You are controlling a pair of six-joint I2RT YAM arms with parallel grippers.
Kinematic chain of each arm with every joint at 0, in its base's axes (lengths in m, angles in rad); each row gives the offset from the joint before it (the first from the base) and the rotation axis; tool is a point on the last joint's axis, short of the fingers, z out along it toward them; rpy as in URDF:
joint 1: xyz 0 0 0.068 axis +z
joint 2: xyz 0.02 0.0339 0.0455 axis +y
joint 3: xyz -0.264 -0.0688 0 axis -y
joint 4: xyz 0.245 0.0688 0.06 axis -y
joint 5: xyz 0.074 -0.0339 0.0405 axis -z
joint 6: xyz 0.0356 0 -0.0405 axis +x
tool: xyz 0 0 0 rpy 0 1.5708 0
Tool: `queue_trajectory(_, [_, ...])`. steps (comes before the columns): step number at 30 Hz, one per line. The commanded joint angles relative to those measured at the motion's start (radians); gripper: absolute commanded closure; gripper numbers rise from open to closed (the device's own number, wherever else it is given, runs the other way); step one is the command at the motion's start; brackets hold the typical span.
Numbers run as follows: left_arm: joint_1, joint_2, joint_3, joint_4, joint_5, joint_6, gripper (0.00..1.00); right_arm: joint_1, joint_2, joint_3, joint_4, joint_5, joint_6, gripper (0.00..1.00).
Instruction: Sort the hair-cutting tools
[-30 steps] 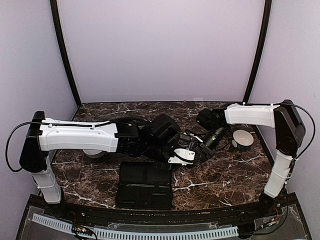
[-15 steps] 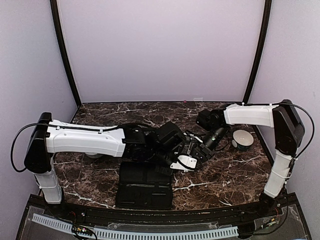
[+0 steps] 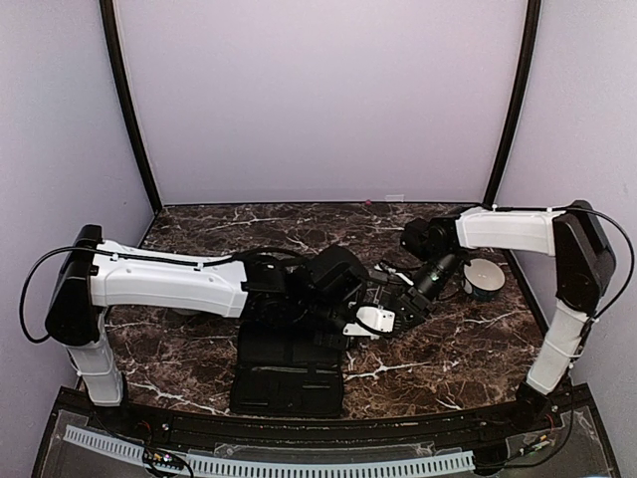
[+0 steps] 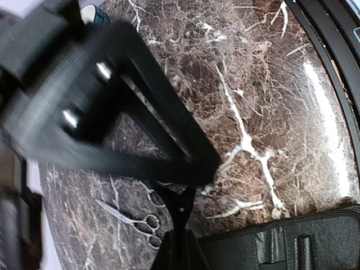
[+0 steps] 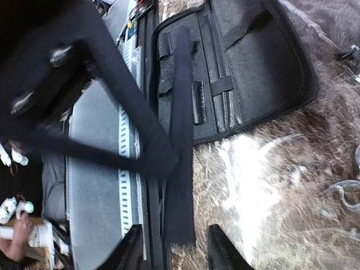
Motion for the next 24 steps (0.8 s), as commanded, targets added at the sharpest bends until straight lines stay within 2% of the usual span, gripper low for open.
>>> queue_trajectory(1, [0.017, -0.104, -0.099, 0.089, 0.056, -0.097, 1.00, -0.053, -0.107, -0.028, 0.013, 0.033, -0.005, 0.58])
queue_trajectory(8, [0.051, -0.234, -0.259, 0.129, 0.146, -0.167, 1.00, -0.088, -0.156, -0.090, 0.071, 0.080, -0.044, 0.54])
queue_trajectory(14, [0.072, -0.358, -0.473, 0.304, 0.224, -0.233, 1.00, -0.086, -0.189, -0.226, 0.336, 0.043, 0.040, 0.55])
queue_trajectory(18, [0.073, -0.391, -0.562, 0.397, 0.236, -0.259, 1.00, -0.082, -0.184, -0.241, 0.353, 0.069, 0.038, 0.58])
queue_trajectory(24, [0.073, -0.377, -0.616, 0.498, 0.243, -0.267, 1.00, -0.082, -0.229, -0.294, 0.408, 0.149, 0.053, 0.58])
